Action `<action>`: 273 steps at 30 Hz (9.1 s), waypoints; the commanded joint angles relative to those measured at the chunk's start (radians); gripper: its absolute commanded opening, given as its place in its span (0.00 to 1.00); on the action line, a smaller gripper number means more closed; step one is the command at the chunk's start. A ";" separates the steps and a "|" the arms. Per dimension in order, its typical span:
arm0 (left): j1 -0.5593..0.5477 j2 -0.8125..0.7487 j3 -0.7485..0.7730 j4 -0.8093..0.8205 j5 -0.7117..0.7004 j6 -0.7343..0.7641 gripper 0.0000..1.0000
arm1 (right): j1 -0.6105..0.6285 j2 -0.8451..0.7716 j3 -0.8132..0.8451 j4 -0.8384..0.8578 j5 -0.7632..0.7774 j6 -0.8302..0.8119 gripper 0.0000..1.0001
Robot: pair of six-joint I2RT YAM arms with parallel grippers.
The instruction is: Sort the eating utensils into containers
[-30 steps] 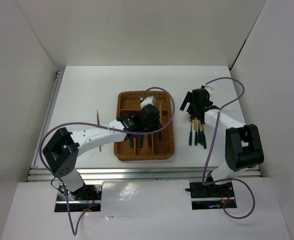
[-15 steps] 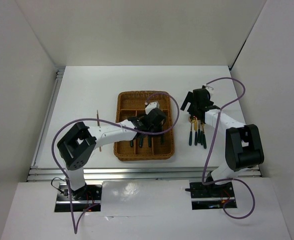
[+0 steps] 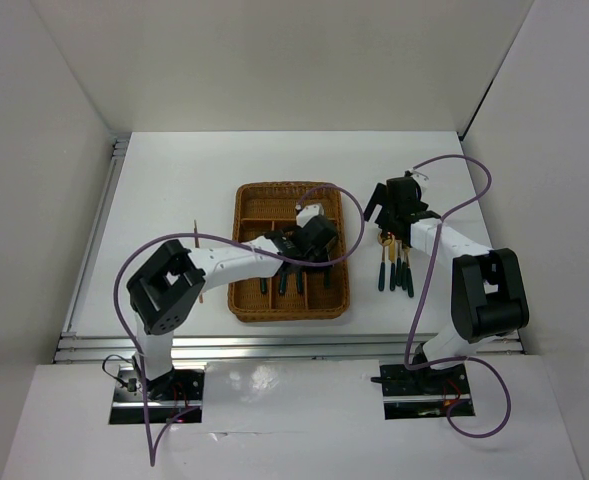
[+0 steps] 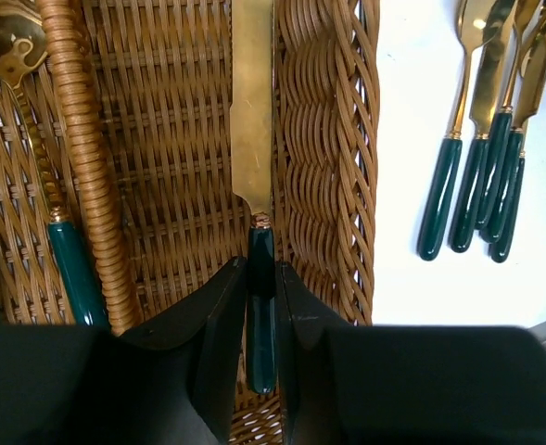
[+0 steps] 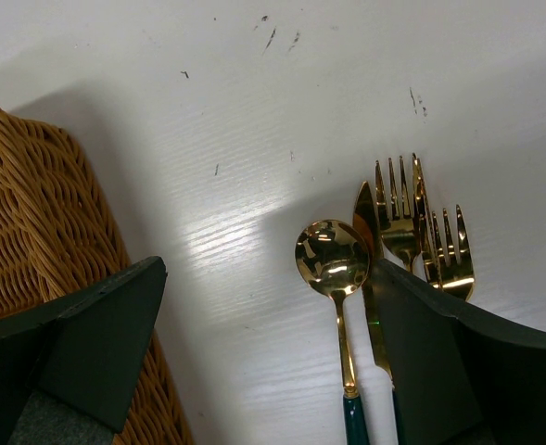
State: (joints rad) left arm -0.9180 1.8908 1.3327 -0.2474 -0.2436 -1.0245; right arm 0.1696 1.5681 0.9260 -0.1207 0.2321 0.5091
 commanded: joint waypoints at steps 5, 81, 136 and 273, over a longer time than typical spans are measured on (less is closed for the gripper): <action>-0.004 0.030 0.055 -0.021 -0.017 0.006 0.35 | -0.007 -0.011 -0.003 0.026 0.018 0.012 1.00; 0.252 -0.664 -0.244 -0.167 -0.106 0.325 1.00 | 0.011 -0.039 -0.190 -0.221 -0.103 0.048 0.43; 0.699 -0.760 -0.497 -0.138 0.027 0.303 1.00 | 0.619 -0.063 0.280 -0.433 0.023 0.121 0.02; 0.708 -0.760 -0.572 -0.059 0.055 0.322 1.00 | 0.108 -0.078 -0.023 -0.405 -0.025 0.035 0.04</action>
State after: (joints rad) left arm -0.2161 1.1286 0.7586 -0.3286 -0.1852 -0.7101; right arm 0.2176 1.5318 0.8188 -0.4477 0.1318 0.5255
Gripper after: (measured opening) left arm 1.000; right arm 0.196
